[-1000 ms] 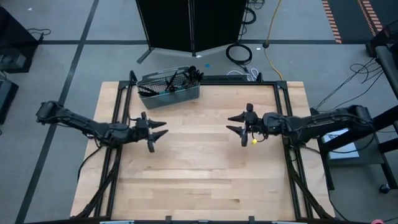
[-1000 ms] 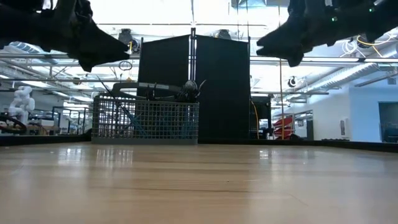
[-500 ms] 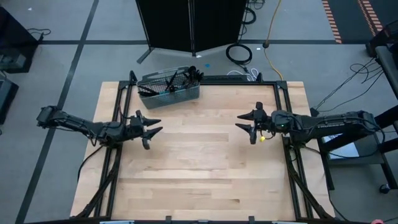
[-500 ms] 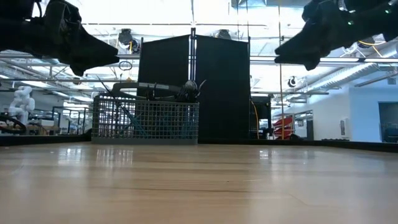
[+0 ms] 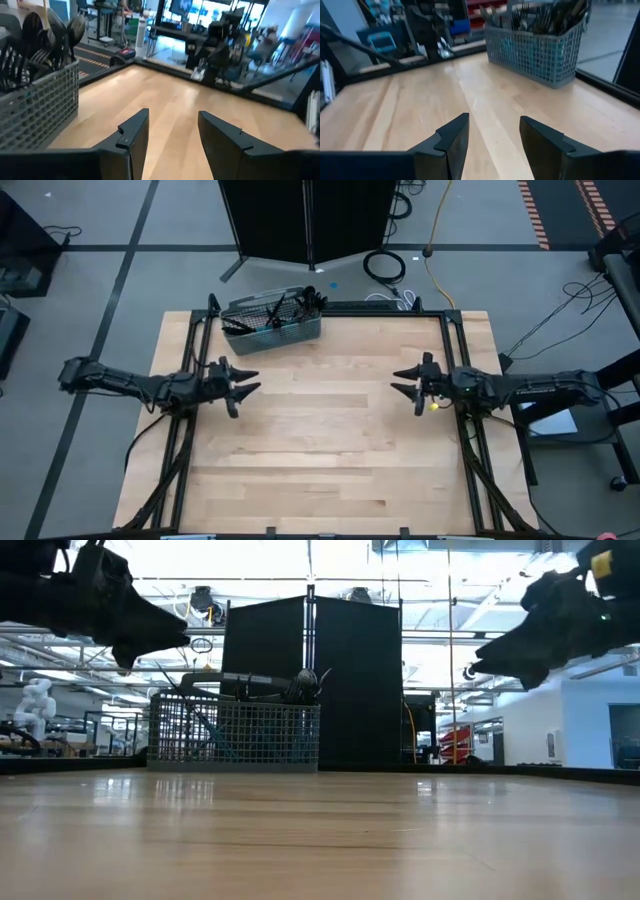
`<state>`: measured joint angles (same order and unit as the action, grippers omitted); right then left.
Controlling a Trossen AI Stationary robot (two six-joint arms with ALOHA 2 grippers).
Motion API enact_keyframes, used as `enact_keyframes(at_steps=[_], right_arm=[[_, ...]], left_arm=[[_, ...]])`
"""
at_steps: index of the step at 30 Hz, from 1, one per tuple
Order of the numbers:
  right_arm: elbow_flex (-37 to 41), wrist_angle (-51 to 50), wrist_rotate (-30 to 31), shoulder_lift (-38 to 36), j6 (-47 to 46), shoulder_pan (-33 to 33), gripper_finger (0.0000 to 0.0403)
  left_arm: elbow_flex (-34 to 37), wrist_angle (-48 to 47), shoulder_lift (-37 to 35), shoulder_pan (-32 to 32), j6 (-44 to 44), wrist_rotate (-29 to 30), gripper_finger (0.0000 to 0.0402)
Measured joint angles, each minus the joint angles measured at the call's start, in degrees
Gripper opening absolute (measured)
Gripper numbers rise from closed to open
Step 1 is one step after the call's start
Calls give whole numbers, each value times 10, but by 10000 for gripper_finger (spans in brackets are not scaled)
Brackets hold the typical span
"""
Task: Sort silverware
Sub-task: Return to Home Position
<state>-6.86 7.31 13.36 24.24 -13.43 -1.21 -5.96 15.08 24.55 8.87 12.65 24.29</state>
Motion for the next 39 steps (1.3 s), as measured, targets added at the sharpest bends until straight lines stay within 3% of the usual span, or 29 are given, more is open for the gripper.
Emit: enact_keyframes(at_steps=[6, 10, 15, 21, 28, 34, 39], right_arm=[[58, 73, -56, -69, 37, 0, 169], [60, 70, -61, -91, 53, -7, 169], [60, 38, -62, -116, 43, -29, 169], [60, -33, -60, -159, 15, -48, 169], [60, -50, -56, -182, 10, -68, 169], [60, -48, -30, -181, 48, -80, 169], [60, -48, -30, -178, 56, -81, 169]], left_arm=[[0, 44, 2, -24, 21, -75, 166], [0, 70, 2, -35, 21, -121, 166], [9, 73, -3, -36, 30, -129, 166], [55, 58, -63, -36, 72, -162, 166], [55, 24, -110, -35, 65, -133, 166], [56, -24, -103, -35, 13, -17, 166], [56, -56, -82, -35, 46, 2, 166]])
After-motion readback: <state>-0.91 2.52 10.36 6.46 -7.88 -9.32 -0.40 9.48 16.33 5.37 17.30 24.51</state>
